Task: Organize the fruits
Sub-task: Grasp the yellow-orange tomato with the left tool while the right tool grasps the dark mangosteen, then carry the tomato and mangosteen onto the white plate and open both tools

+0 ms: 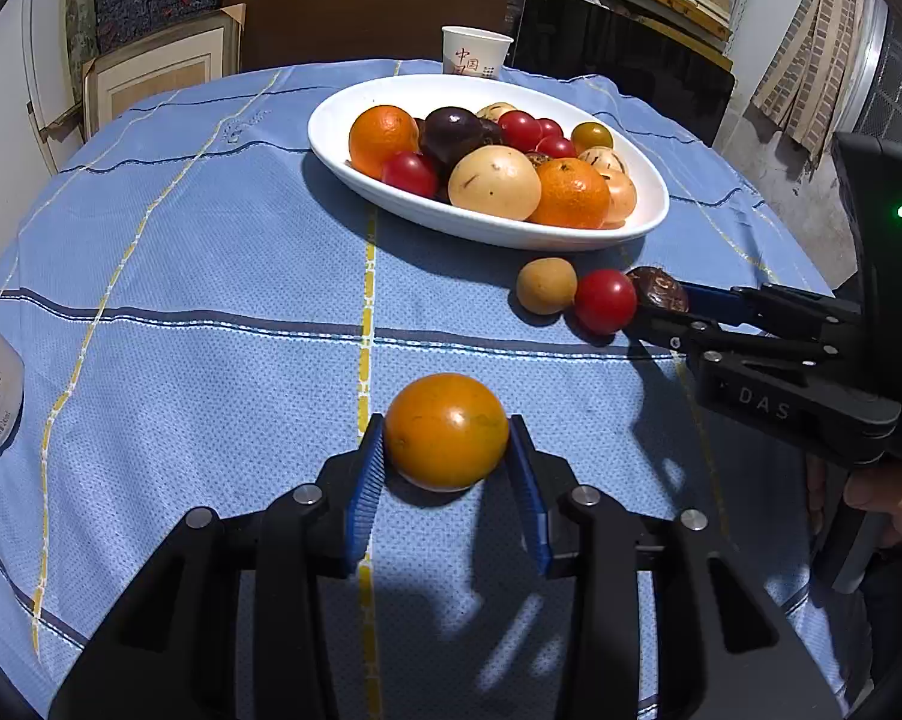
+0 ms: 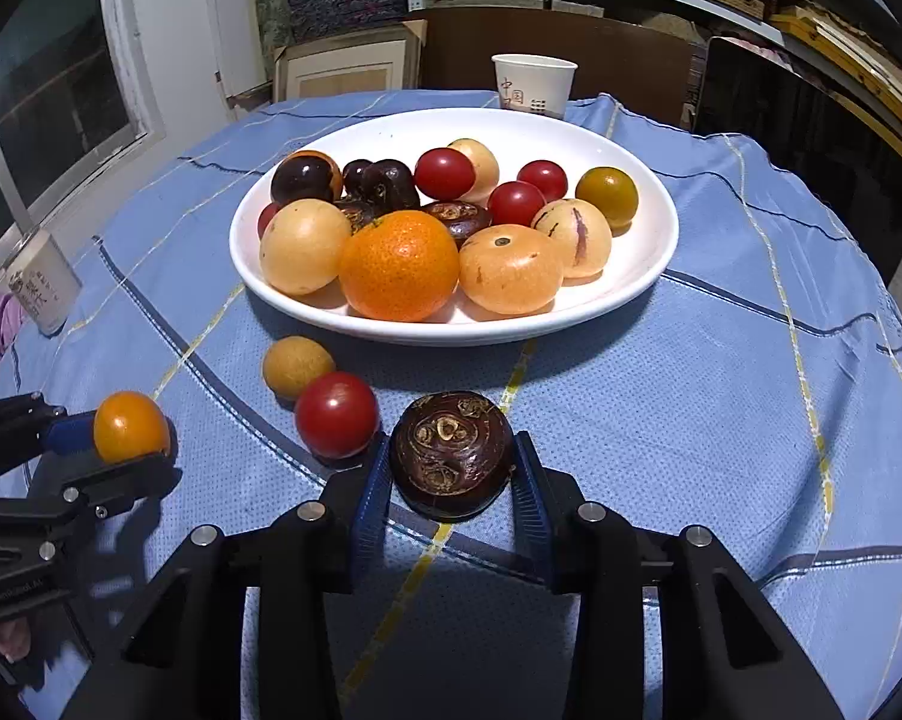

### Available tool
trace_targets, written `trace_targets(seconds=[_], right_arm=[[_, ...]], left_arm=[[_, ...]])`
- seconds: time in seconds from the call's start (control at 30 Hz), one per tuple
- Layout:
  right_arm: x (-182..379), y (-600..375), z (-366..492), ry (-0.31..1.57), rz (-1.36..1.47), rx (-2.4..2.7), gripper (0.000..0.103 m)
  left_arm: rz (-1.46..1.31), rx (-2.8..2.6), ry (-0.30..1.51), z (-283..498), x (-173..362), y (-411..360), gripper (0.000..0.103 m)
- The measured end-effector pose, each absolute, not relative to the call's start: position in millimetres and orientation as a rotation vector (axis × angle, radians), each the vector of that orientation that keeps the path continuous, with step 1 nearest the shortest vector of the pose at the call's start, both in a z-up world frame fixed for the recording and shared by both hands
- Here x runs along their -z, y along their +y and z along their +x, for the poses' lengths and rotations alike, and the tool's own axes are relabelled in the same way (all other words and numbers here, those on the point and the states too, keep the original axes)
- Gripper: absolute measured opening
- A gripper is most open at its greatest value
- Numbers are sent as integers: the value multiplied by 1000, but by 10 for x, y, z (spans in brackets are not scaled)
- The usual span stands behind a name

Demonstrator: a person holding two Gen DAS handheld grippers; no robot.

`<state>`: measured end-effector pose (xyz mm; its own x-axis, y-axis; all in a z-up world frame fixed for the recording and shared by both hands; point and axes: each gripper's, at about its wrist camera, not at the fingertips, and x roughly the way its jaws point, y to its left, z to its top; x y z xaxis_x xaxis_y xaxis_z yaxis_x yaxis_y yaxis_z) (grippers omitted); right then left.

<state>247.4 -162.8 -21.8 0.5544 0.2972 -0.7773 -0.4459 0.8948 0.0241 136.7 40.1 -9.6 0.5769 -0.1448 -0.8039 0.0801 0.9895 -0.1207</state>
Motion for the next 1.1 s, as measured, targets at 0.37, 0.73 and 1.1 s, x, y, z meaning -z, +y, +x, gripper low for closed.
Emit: trace_targets(seconds=[0.37, 0.73, 1.1], right_arm=[[-121, -2066, 2036, 820, -67, -435, 41], [-440, -2363, 1850, 755, 45, -469, 41], [-641, -2067, 2306, 715, 8, -472, 41]], left_arm=[[-71, 135, 933, 1291, -32, 326, 39], [-27, 149, 883, 1225, -447, 258, 39], [12, 121, 847, 1795, -769, 264, 39]])
